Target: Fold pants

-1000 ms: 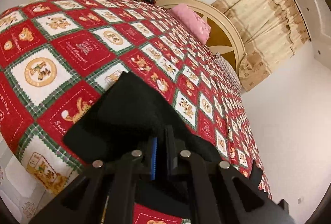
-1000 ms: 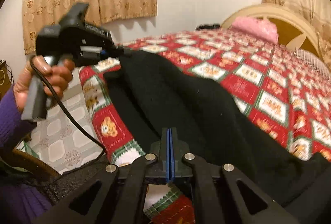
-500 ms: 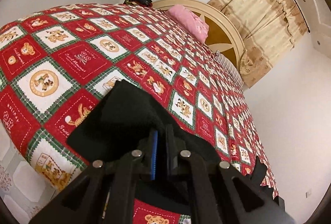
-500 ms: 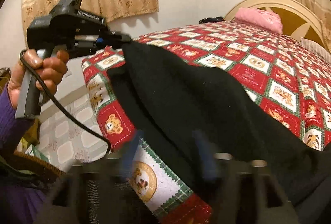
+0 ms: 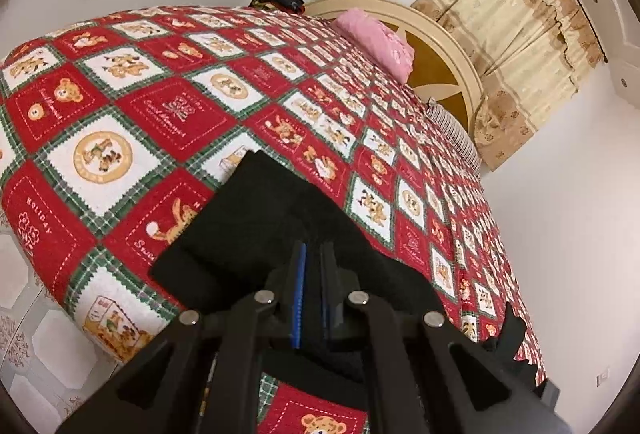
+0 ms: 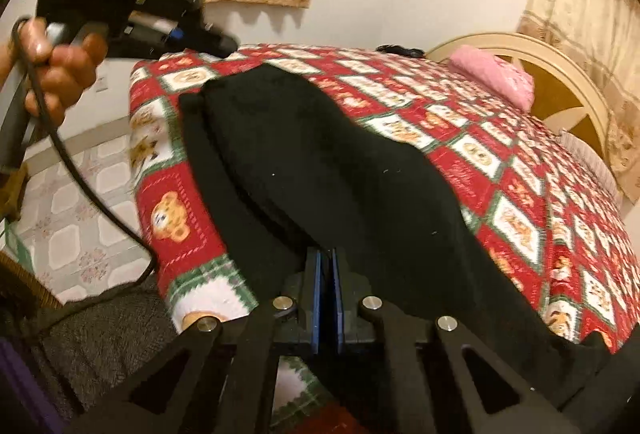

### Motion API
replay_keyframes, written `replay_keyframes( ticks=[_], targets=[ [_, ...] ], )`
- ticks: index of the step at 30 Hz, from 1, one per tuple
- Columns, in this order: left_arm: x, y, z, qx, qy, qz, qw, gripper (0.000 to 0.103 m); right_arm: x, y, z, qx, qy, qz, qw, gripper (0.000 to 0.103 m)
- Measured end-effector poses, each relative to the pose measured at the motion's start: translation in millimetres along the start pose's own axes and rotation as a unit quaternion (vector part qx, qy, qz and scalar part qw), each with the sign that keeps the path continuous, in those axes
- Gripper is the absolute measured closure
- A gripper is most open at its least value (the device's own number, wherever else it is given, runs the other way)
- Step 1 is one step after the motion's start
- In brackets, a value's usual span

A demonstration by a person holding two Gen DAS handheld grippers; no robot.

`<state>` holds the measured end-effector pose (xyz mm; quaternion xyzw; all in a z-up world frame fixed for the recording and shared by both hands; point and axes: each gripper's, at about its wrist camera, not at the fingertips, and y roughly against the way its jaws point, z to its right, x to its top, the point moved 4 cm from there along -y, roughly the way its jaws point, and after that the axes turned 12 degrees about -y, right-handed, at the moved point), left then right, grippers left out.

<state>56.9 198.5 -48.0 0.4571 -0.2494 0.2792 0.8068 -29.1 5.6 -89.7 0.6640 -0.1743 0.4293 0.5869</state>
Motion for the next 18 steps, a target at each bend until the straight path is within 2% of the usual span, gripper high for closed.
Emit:
replay_keyframes(
  ticks=[3, 7, 9, 11, 13, 18],
  targets=[
    [-4, 4, -1, 0.009, -0.013, -0.008, 0.9998, 0.096, 3, 11, 2, 0.012, -0.014, 0.016, 1.0, 0.098],
    [-22, 0, -6, -0.032, 0.018, -0.049, 0.9981, 0.095, 9, 26, -4, 0.013, -0.009, 0.042, 0.999, 0.098],
    [-35, -4, -2, -0.059, 0.026, -0.075, 0.9951, 0.088, 13, 28, -6, 0.016, -0.011, 0.046, 0.999, 0.098],
    [-42, -8, 3, -0.072, 0.021, -0.09, 0.9932, 0.072, 16, 27, -5, 0.014, -0.015, 0.048, 0.999, 0.098],
    [-43, -13, 6, -0.077, 0.023, -0.093, 0.9924, 0.064, 18, 27, -2, 0.024, -0.03, 0.047, 0.998, 0.098],
    [-27, -26, 1, -0.093, 0.057, -0.064, 0.992, 0.064, 22, 38, -2, 0.036, -0.037, 0.056, 0.997, 0.098]
  ],
)
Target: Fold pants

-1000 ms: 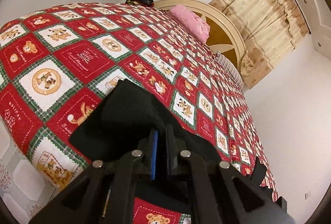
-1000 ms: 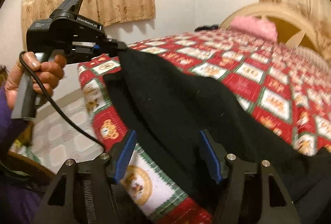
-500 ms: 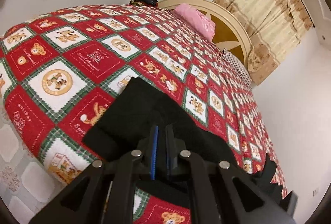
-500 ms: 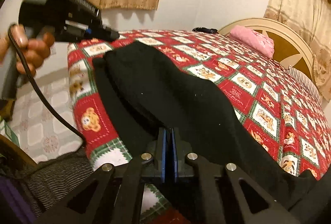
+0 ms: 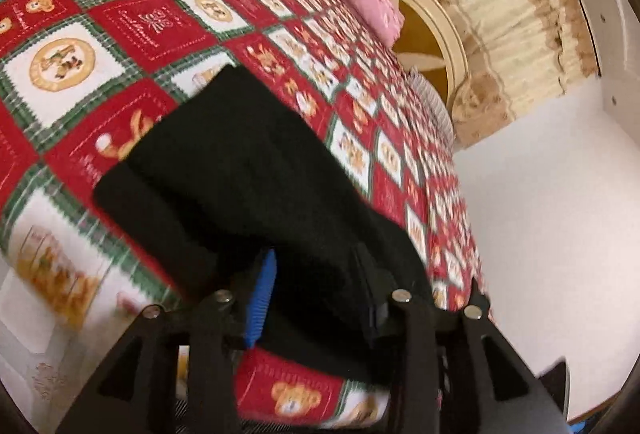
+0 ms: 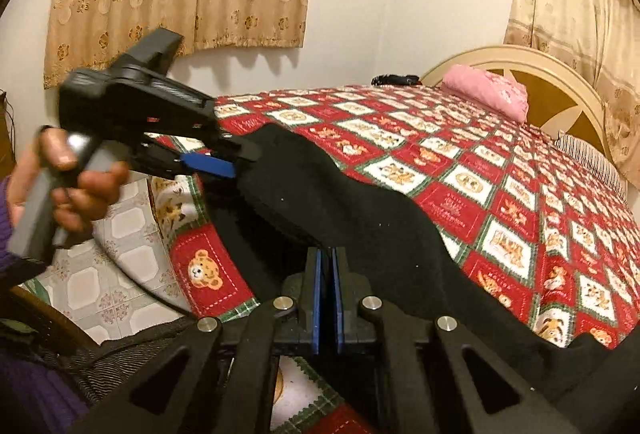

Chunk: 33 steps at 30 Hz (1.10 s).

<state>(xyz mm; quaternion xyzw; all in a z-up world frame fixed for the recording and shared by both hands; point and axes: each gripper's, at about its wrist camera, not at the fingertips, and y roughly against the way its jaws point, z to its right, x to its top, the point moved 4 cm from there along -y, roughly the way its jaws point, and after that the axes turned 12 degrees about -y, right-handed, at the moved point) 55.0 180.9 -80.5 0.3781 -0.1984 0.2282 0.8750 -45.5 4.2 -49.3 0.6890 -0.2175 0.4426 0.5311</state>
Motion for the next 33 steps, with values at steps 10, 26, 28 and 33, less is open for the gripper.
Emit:
replay_keyframes(
  ticks=[10, 26, 28, 33],
  targets=[
    [5, 18, -7, 0.04, -0.003, 0.056, 0.9976, 0.096, -12, 3, -6, 0.023, 0.001, -0.017, 1.0, 0.098],
    [-31, 30, -18, 0.195, -0.088, 0.021, 0.9766, 0.093, -50, -15, -10, 0.04, 0.014, -0.088, 0.995, 0.098],
    [-26, 39, -11, 0.23, -0.107, 0.027, 0.9668, 0.093, -47, -13, -5, 0.059, -0.004, -0.094, 0.994, 0.098],
    [8, 58, 31, 0.268, -0.192, 0.094, 0.9393, 0.088, -3, 18, 36, 0.118, -0.114, -0.051, 0.985, 0.079]
  ],
)
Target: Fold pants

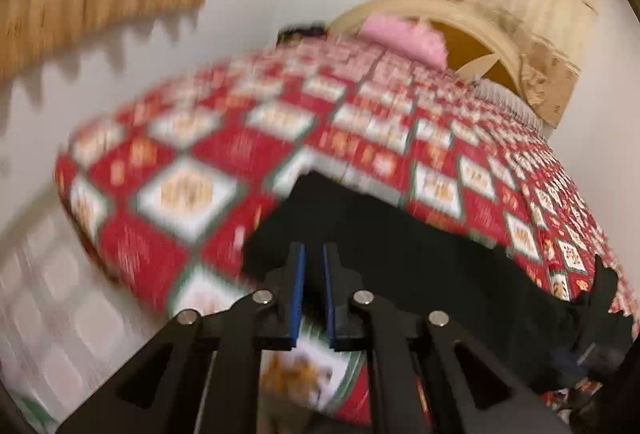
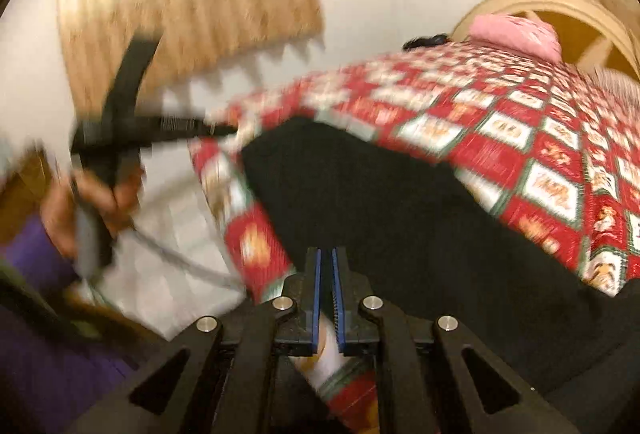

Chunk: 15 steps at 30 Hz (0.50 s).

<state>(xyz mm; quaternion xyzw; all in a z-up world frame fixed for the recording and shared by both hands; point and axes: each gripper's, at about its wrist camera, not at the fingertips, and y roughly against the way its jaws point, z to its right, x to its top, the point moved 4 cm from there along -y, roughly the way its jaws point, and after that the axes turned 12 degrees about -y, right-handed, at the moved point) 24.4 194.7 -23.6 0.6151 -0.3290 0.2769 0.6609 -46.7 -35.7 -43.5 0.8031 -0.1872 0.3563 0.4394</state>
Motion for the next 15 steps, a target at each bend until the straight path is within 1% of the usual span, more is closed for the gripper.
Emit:
replay_keyframes(
  ticks=[1, 2, 4, 5, 7, 9, 11, 12, 13, 14, 15],
  targets=[
    [10, -2, 5, 0.001, -0.009, 0.014, 0.9999, 0.081, 15, 7, 10, 0.007, -0.027, 0.015, 0.999, 0.046],
    [16, -5, 8, 0.0, -0.011, 0.022, 0.9997, 0.076, 28, 12, 21, 0.01, -0.051, 0.031, 0.998, 0.022],
    [27, -16, 15, -0.016, -0.005, 0.037, 0.9992, 0.073, 53, 17, 46, 0.008, -0.095, 0.074, 0.993, 0.02],
    [28, -27, 18, -0.021, 0.0, 0.038, 0.999, 0.073, 60, 10, 51, 0.005, -0.105, 0.07, 0.992, 0.02],
    [23, -49, 25, -0.017, 0.008, 0.018, 0.9997, 0.073, 72, -15, 69, 0.002, -0.139, 0.035, 0.99, 0.021],
    [11, -62, 30, -0.011, 0.008, 0.004, 0.9999, 0.073, 72, -38, 78, 0.018, -0.163, 0.014, 0.986, 0.026],
    [-12, -78, 29, 0.02, -0.001, -0.029, 0.9994, 0.074, 67, -63, 80, 0.026, -0.175, -0.012, 0.984, 0.027],
    [-21, -83, 26, 0.026, 0.0, -0.041, 0.9988, 0.074, 63, -72, 80, 0.03, -0.177, -0.022, 0.983, 0.027],
    [-28, -76, 24, 0.021, -0.008, -0.006, 0.9997, 0.074, 59, -82, 80, 0.034, -0.18, -0.035, 0.982, 0.027],
    [-32, -72, 23, 0.022, -0.013, 0.001, 0.9997, 0.074, 54, -91, 80, 0.033, -0.184, -0.05, 0.981, 0.027],
    [-36, -71, 25, 0.022, -0.024, -0.004, 0.9995, 0.074, 51, -96, 80, 0.028, -0.185, -0.057, 0.981, 0.027]
  ],
)
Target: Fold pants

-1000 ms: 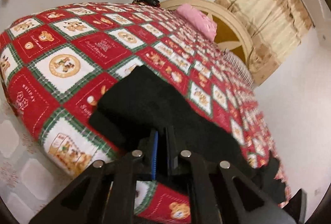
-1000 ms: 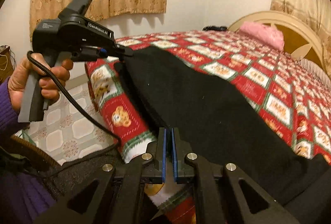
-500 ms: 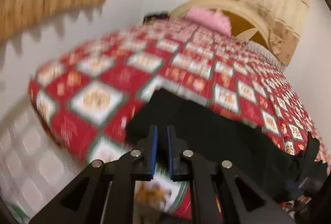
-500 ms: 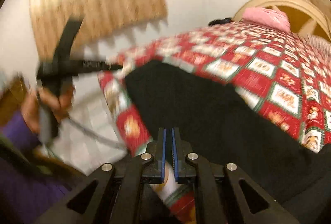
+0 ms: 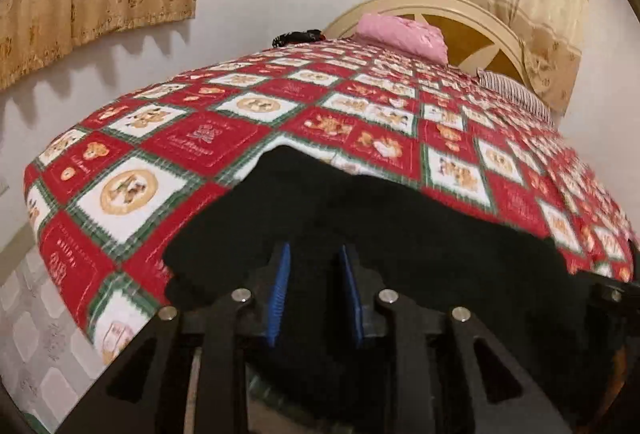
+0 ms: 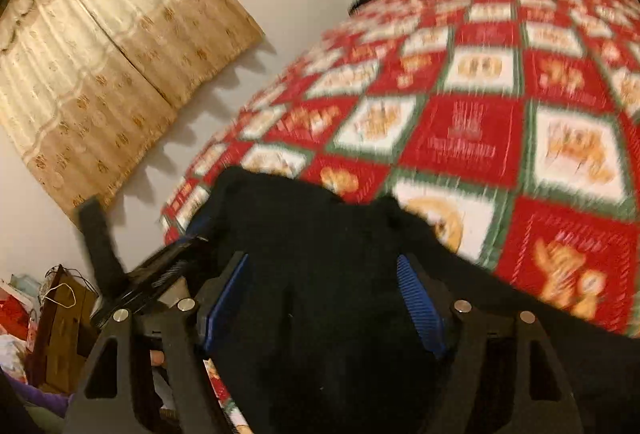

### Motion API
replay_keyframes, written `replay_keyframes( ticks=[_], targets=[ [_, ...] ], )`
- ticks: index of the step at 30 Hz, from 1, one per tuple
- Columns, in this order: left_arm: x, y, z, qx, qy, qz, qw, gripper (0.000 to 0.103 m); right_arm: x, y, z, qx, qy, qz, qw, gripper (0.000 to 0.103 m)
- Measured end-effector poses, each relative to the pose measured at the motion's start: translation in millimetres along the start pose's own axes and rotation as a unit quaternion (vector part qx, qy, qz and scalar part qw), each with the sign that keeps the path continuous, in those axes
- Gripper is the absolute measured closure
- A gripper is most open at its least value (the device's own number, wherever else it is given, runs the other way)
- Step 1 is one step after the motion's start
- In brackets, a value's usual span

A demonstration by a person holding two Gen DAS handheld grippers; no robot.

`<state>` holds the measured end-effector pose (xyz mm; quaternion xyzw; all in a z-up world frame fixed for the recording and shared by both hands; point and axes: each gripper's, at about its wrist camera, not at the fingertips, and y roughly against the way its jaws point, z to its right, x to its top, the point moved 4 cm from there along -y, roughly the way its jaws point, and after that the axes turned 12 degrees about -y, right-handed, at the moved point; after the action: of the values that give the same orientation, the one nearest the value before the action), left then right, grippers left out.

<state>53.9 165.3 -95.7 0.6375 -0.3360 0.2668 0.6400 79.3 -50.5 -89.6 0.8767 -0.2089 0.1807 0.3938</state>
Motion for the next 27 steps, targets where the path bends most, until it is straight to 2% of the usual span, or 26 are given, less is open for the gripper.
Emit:
replay_keyframes(
  ticks=[2, 4, 7, 9, 12, 15, 18, 21, 22, 23, 25, 26, 27],
  targets=[
    [-3, 3, 3, 0.01, -0.018, 0.005, 0.9998, 0.074, -2, -1, -2, 0.002, 0.006, -0.003, 1.0, 0.027],
    [-3, 3, 6, 0.02, -0.023, 0.01, 0.9995, 0.073, 4, -5, -4, 0.025, -0.009, -0.021, 0.999, 0.027],
    [1, -1, 13, 0.029, -0.024, 0.008, 0.9992, 0.061, 17, -18, 0, 0.045, -0.048, -0.032, 0.997, 0.027],
    [1, -2, 18, 0.04, -0.038, 0.008, 0.9984, 0.059, 24, -29, 2, 0.061, -0.068, -0.037, 0.995, 0.027],
    [-2, -2, 19, 0.038, -0.046, 0.011, 0.9982, 0.059, 39, -32, 6, 0.062, -0.091, -0.018, 0.994, 0.028],
    [-2, -1, 16, 0.024, -0.04, 0.009, 0.9989, 0.058, 54, -22, 18, 0.064, -0.101, 0.009, 0.993, 0.038],
    [-2, -1, 17, 0.023, -0.043, 0.011, 0.9987, 0.058, 58, -29, 44, 0.103, -0.161, -0.023, 0.981, 0.048],
    [-2, -1, 17, 0.022, -0.044, 0.01, 0.9987, 0.058, 61, -19, 49, 0.112, -0.18, -0.065, 0.975, 0.05],
    [-3, -1, 17, 0.018, -0.041, 0.008, 0.999, 0.058, 63, -5, 52, 0.092, -0.183, -0.062, 0.977, 0.05],
    [-2, -1, 16, 0.015, -0.039, 0.006, 0.9991, 0.058, 68, 15, 57, 0.061, -0.175, -0.035, 0.982, 0.049],
    [-2, -2, 15, 0.008, -0.038, 0.005, 0.9992, 0.058, 80, 74, 76, -0.014, -0.165, 0.053, 0.985, 0.049],
    [-2, -1, 15, 0.007, -0.038, 0.006, 0.9992, 0.058, 85, 105, 91, -0.068, -0.171, 0.095, 0.978, 0.049],
    [-2, -1, 15, 0.007, -0.038, 0.007, 0.9992, 0.058, 90, 133, 106, -0.134, -0.181, 0.128, 0.966, 0.049]
  ],
)
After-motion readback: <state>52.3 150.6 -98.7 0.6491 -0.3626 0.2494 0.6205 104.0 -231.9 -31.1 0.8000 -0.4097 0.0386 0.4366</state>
